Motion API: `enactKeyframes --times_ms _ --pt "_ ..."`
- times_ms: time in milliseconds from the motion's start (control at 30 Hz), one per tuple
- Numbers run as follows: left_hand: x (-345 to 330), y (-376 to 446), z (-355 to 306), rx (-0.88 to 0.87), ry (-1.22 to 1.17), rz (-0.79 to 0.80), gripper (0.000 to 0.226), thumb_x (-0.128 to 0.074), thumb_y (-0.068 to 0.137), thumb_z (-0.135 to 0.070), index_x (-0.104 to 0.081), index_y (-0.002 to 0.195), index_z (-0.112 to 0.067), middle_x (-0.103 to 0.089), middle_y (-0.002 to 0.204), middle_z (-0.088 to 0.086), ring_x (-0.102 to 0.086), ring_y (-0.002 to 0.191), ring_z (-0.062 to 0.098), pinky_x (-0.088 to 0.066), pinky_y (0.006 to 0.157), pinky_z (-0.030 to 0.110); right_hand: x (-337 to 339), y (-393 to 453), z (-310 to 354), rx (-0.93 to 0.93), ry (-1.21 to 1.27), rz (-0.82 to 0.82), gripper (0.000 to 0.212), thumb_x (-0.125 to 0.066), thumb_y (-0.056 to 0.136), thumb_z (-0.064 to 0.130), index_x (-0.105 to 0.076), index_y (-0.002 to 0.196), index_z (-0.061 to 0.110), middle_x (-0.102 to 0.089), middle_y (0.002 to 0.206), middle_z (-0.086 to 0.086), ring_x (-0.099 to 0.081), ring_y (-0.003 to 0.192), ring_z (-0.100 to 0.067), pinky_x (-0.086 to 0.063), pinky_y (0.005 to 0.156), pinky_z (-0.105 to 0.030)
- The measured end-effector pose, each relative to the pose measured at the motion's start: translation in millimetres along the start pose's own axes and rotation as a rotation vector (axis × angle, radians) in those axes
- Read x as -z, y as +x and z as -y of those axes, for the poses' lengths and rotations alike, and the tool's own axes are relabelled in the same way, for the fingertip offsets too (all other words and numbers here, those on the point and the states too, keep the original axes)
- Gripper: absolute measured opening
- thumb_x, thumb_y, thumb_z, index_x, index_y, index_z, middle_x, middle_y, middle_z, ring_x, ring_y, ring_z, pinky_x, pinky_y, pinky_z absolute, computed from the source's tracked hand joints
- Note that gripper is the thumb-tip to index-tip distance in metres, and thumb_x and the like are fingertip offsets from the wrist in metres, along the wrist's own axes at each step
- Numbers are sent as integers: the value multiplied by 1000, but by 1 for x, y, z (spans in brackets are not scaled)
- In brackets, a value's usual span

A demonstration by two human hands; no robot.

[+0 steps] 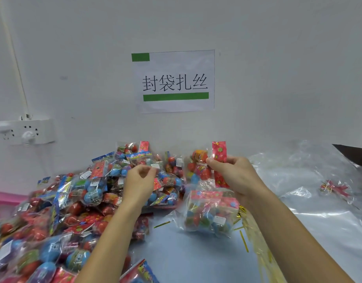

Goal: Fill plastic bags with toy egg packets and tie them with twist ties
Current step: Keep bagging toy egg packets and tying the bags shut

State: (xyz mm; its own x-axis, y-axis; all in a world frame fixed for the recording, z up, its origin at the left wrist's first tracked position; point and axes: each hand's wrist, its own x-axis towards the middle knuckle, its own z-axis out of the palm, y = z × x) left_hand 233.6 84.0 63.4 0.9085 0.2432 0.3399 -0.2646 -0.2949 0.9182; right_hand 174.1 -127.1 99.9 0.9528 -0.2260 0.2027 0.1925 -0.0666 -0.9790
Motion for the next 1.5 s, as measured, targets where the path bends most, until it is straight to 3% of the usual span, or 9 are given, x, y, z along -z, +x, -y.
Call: enactKeyframes --times_ms 100,200,333,667,800,1000,1133,1367,1500 --pt "4 6 31 -93 449 70 21 -54 99 -11 -71 109 -15 -67 123 6 -57 97 15 -44 85 29 5 -2 4 32 -108 -23 19 -77 88 26 -76 85 7 -77 91 -12 -72 87 -26 -57 85 -42" --pt "-5 5 49 -163 735 249 26 -49 101 -15 -71 114 -19 -41 155 -2 -38 135 24 -35 108 43 7 -2 7 54 -134 -12 19 -78 86 29 -76 78 13 -77 75 2 -70 75 -14 -55 66 -28" --pt "-16 1 61 -166 932 379 40 -36 107 -34 -42 146 -28 -9 165 -17 -9 149 25 -21 113 54 7 -2 7 43 -152 12 18 -78 86 31 -76 78 15 -75 71 6 -69 74 -9 -47 63 -22" --pt "-7 -4 20 -461 450 -167 16 -70 86 -2 -73 92 -16 -70 96 0 -52 101 23 -45 91 41 23 0 5 55 -369 -148 25 -79 85 30 -69 68 16 -71 65 2 -67 66 -19 -49 61 -31" --pt "3 -2 -5 -381 60 -76 35 -73 78 8 -64 77 -25 -68 69 -10 -64 67 5 -54 63 21 37 6 4 69 -436 -266 25 -79 85 33 -72 73 12 -73 75 -7 -68 75 -25 -46 60 -32" --pt "15 -2 -31 -288 -243 131 26 -80 79 -4 -77 83 -30 -76 83 -5 -69 83 13 -57 82 39 43 7 5 118 -490 -268 20 -65 93 27 -68 77 16 -71 76 -3 -65 72 -18 -46 55 -29" --pt "15 -10 -46 -357 -177 143 34 -74 85 -1 -79 72 -32 -76 82 -7 -70 80 3 -55 69 20 30 4 4 116 -587 -216 30 -64 91 22 -60 63 14 -65 53 6 -63 55 -11 -44 50 -26" --pt "-21 -38 -63 -576 77 137 43 -62 88 12 -73 71 -26 -58 112 -6 -58 100 -12 -40 79 -1 -19 -10 -5 146 -649 -57 16 -62 90 17 -68 77 11 -67 72 -4 -60 59 -16 -36 36 -13" --pt "-37 -44 -55 -637 64 175 43 -53 85 17 -76 77 -18 -61 125 1 -59 117 12 -46 89 16 -29 -11 -9 87 -397 36 25 -50 81 0 -72 84 9 -72 72 -10 -72 65 -25 -63 66 -39"
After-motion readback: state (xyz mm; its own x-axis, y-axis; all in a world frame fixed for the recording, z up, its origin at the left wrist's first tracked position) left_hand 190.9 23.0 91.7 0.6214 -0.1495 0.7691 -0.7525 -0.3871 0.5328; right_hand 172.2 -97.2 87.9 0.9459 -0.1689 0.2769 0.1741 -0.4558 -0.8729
